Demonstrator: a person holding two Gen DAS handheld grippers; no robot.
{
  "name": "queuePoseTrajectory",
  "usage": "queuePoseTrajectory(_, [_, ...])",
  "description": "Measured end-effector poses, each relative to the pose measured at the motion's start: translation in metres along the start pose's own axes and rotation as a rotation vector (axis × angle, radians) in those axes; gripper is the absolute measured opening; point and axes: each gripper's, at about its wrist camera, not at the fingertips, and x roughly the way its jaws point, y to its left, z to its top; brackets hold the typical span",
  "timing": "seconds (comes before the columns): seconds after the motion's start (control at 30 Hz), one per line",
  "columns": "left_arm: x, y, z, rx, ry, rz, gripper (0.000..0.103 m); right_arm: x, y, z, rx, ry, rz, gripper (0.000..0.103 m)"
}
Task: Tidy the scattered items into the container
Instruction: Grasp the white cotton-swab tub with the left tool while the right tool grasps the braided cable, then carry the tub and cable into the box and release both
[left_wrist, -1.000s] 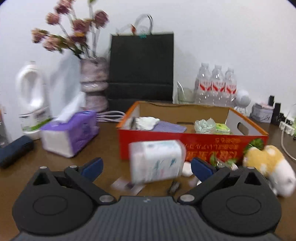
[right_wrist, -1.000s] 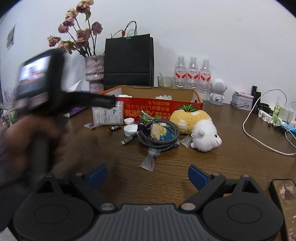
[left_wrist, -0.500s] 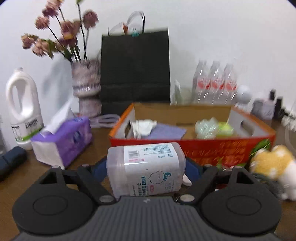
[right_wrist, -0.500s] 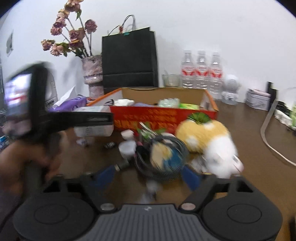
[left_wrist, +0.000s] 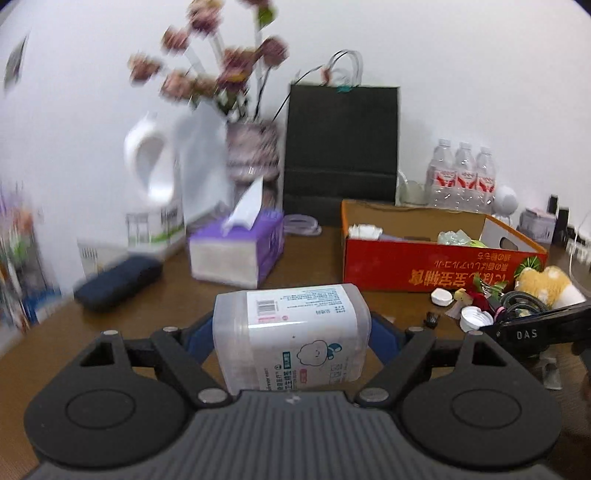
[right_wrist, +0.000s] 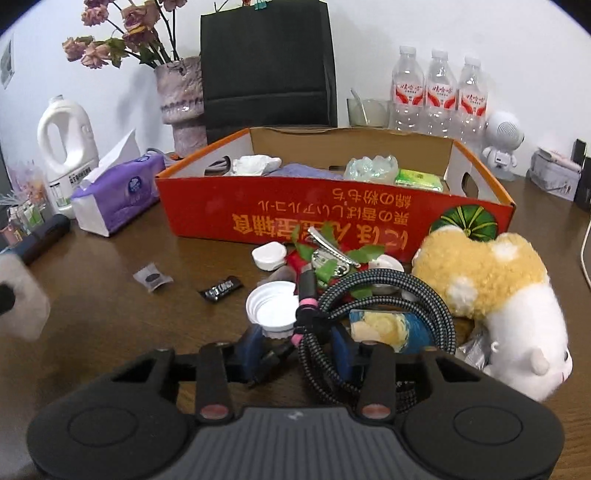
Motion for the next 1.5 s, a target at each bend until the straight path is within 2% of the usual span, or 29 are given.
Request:
queuePoseTrajectory(0.03, [0.003, 0.001, -0.001, -0.009, 0.015, -0.005, 0.085, 0.0, 0.001, 0.001, 0.003, -0.004, 0.004, 0.031])
queuePoseTrajectory(0.07, [0.004, 0.001, -0.003, -0.008, 0.026, -0.01, 0.085, -0.004, 0.0, 0.002, 0.018, -0.016, 0.019, 0.022])
queuePoseTrajectory(0.1, [0.004, -0.001, -0.003, -0.001, 0.027, -0.021, 0.085, -0.009, -0.001, 0.004, 0.034, -0.03, 0.037, 0.019])
queuePoseTrajectory(0.3, [-0.012, -0.016, 0.004, 0.01, 0.011, -0.116, 0.085, -0.064, 0.016, 0.004, -0.037, -0.186, 0.03, 0.019])
queuePoseTrajectory(0.43, [-0.024, -0.035, -0.008, 0.026, 0.03, -0.173, 0.085, -0.113, 0.023, -0.006, -0.084, -0.277, 0.04, 0.019])
queuePoseTrajectory(0.53, [-0.03, -0.057, -0.023, 0.075, 0.063, -0.195, 0.085, -0.126, 0.03, -0.031, -0.13, -0.19, 0.087, 0.019])
queuePoseTrajectory(0.6, [-0.039, -0.07, -0.031, 0.117, 0.071, -0.218, 0.085, -0.13, 0.033, -0.055, -0.141, -0.141, 0.084, 0.019])
queuePoseTrajectory(0.73, [-0.057, -0.088, -0.047, 0.186, 0.079, -0.236, 0.085, -0.138, 0.024, -0.094, -0.1, -0.052, 0.086, 0.019])
queuePoseTrajectory(0.87, [-0.069, -0.093, -0.06, 0.212, 0.074, -0.202, 0.085, -0.154, 0.012, -0.113, -0.072, -0.052, 0.1, 0.021])
queuePoseTrajectory(1.0, [-0.075, -0.096, -0.063, 0.225, 0.073, -0.169, 0.085, -0.154, 0.009, -0.119, -0.037, -0.067, 0.123, 0.023])
queuePoseTrajectory(1.2, [-0.068, -0.098, -0.069, 0.206, 0.102, -0.139, 0.086, -0.138, 0.004, -0.122, 0.026, -0.039, 0.142, 0.027])
queuePoseTrajectory(1.27, [-0.069, -0.098, -0.069, 0.202, 0.1, -0.136, 0.086, -0.135, 0.005, -0.119, 0.026, -0.042, 0.13, 0.029])
queuePoseTrajectory(1.3, [-0.07, -0.098, -0.069, 0.202, 0.095, -0.138, 0.085, -0.136, 0.005, -0.117, 0.029, -0.051, 0.131, 0.034])
queuePoseTrajectory(1.37, [-0.069, -0.097, -0.068, 0.199, 0.092, -0.136, 0.085, -0.135, 0.006, -0.114, 0.029, -0.062, 0.132, 0.034])
queuePoseTrajectory(1.5, [-0.067, -0.095, -0.069, 0.194, 0.089, -0.143, 0.084, -0.122, 0.013, -0.115, -0.004, -0.01, 0.078, 0.031])
